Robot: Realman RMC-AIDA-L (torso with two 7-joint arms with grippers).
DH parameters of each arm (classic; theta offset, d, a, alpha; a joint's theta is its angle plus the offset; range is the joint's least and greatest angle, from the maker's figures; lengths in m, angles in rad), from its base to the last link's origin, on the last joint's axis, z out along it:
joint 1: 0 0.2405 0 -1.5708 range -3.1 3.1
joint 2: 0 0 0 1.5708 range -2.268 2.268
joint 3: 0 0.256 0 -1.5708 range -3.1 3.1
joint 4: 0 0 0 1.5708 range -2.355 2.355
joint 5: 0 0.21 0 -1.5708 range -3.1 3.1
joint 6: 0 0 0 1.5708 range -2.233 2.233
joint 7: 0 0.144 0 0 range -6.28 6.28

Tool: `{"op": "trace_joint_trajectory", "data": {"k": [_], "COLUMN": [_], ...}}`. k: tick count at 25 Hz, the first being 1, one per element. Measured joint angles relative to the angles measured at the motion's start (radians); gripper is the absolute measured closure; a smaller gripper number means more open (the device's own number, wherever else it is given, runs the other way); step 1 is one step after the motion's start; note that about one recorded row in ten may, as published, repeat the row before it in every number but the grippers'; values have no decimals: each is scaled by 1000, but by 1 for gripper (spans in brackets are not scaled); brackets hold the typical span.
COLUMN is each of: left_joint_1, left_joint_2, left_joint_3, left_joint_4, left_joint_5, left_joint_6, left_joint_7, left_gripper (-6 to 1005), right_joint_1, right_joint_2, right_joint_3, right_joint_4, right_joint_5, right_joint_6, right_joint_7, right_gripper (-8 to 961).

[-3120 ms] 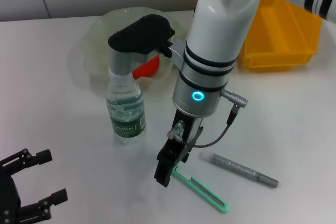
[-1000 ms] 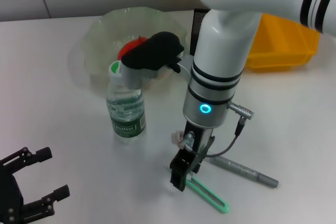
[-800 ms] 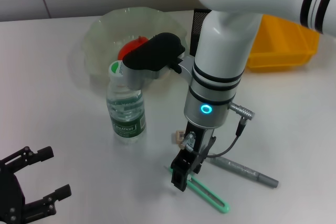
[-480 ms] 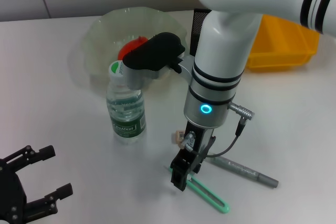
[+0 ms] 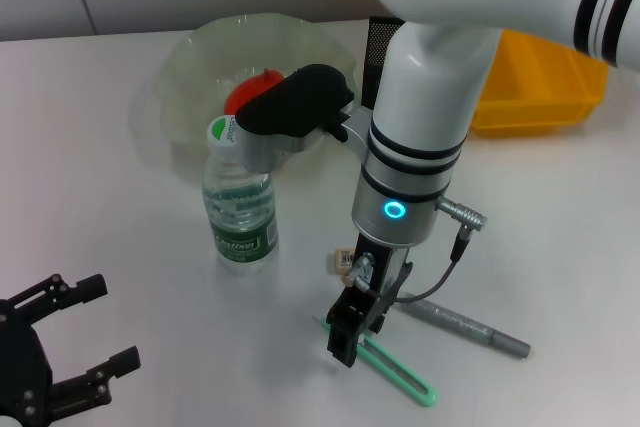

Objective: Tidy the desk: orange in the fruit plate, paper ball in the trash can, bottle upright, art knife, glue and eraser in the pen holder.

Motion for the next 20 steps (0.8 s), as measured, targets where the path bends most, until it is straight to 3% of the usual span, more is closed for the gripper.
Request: {"op": "trace_joint_trajectory", "data": {"k": [20], "left_joint_1": [-2], "left_joint_2": [-2], "left_joint_3": [0], "left_joint_4": [0], "left_joint_5": [0], "left_joint_6": [-4], "left_joint_7": [-2], "left_gripper": [193], "right_joint_1": [-2], "right_joint_2": [0], "right_joint_3": [0], "right_joint_4": [-2], "right_joint_5": [-4], "right_joint_6": [-4], "right_joint_7": [0], "right_gripper": [457]}}
